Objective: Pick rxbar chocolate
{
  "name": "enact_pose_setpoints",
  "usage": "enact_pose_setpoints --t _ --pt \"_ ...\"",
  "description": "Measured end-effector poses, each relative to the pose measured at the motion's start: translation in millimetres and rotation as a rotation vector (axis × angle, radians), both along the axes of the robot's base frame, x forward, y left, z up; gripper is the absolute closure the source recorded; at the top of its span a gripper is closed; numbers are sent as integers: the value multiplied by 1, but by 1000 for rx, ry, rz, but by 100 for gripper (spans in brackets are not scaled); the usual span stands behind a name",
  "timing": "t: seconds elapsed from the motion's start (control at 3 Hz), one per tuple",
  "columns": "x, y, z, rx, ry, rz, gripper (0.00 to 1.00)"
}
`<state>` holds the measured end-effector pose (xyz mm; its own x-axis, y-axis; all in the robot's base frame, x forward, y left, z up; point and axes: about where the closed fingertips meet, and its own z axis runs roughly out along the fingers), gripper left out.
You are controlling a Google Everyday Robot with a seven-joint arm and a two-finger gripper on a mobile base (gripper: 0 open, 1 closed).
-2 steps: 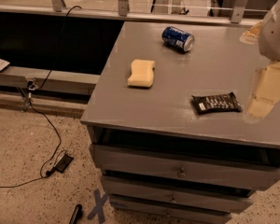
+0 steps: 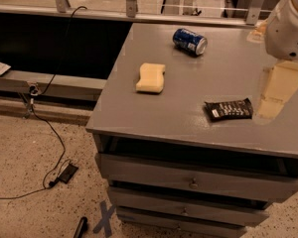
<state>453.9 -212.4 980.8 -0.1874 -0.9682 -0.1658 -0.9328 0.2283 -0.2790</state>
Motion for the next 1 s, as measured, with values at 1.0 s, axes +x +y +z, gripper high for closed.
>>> enact_pose_setpoints --t 1.0 --pt "93 -53 -59 -129 62 73 0"
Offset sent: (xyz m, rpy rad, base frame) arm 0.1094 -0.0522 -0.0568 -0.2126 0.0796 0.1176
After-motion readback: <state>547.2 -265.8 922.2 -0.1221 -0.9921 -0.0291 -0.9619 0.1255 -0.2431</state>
